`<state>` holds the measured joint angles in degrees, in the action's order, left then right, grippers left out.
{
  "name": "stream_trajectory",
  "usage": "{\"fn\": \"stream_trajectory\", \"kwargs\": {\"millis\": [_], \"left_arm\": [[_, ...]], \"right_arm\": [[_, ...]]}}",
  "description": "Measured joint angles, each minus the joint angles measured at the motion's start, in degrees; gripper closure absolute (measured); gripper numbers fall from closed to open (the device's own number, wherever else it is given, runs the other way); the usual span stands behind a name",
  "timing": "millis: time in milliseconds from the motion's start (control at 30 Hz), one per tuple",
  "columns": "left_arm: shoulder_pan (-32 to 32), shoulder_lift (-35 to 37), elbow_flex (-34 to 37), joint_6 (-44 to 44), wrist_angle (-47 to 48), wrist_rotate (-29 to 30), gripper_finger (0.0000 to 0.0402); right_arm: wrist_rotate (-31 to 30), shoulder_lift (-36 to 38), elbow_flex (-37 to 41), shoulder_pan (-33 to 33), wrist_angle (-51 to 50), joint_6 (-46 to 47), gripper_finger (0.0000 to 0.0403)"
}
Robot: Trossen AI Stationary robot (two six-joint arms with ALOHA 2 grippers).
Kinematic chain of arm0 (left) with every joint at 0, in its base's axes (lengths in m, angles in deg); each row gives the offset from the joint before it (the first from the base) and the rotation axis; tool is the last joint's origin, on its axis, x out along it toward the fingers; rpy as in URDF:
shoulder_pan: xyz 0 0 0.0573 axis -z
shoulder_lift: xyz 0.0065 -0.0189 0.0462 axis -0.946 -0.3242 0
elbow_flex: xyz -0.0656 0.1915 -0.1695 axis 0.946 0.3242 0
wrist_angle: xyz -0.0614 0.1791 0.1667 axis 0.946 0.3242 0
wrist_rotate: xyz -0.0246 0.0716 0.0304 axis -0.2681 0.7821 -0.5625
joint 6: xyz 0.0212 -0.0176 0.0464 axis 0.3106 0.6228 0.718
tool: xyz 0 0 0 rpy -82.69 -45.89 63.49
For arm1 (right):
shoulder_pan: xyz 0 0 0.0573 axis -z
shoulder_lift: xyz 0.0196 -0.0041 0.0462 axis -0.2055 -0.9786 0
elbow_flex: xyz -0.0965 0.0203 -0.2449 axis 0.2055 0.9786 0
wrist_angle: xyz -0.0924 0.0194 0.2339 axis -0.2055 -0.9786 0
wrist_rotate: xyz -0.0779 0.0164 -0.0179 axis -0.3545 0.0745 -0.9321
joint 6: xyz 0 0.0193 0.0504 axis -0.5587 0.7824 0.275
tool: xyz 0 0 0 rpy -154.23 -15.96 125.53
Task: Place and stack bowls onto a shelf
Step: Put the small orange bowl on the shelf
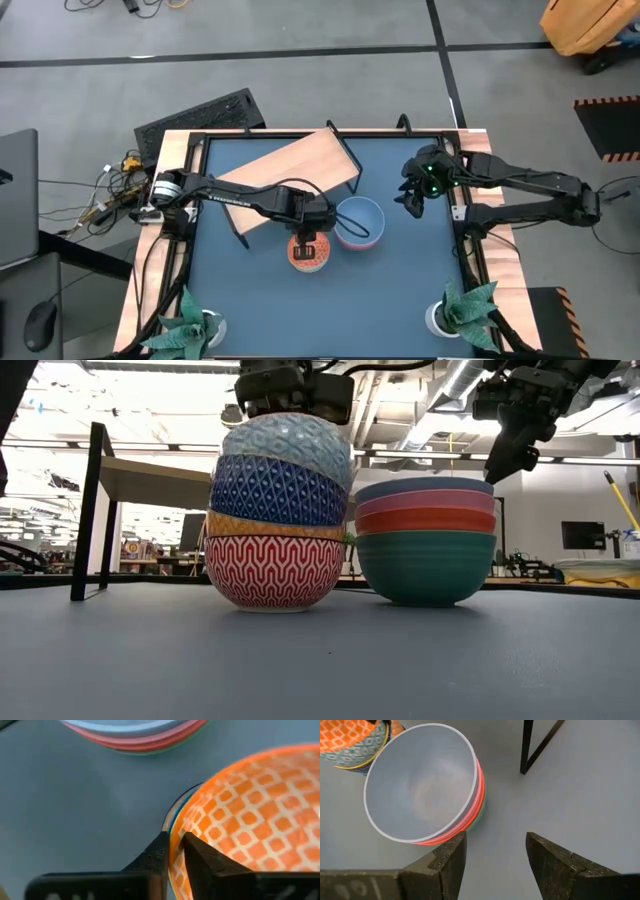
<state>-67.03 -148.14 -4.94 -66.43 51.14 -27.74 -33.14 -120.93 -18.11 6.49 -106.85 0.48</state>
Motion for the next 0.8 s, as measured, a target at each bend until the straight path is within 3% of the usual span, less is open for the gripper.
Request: {"fn": "stream_trajectory", "kwargs": {"millis": [133, 800], "left_arm": [[0.00, -0.21, -0.21, -1.95, 0.34, -0.20, 0.0394], [-0.04, -0.74, -8.12, -6.30, 7.23, 1.88, 0.0400]], "right_arm": [[-0.02, 0.00, 0.00, 0.00, 0.05, -0.07, 0.0173], [-0.04, 0.00, 0.00, 0.02, 0.06, 0.04, 0.0173]]}}
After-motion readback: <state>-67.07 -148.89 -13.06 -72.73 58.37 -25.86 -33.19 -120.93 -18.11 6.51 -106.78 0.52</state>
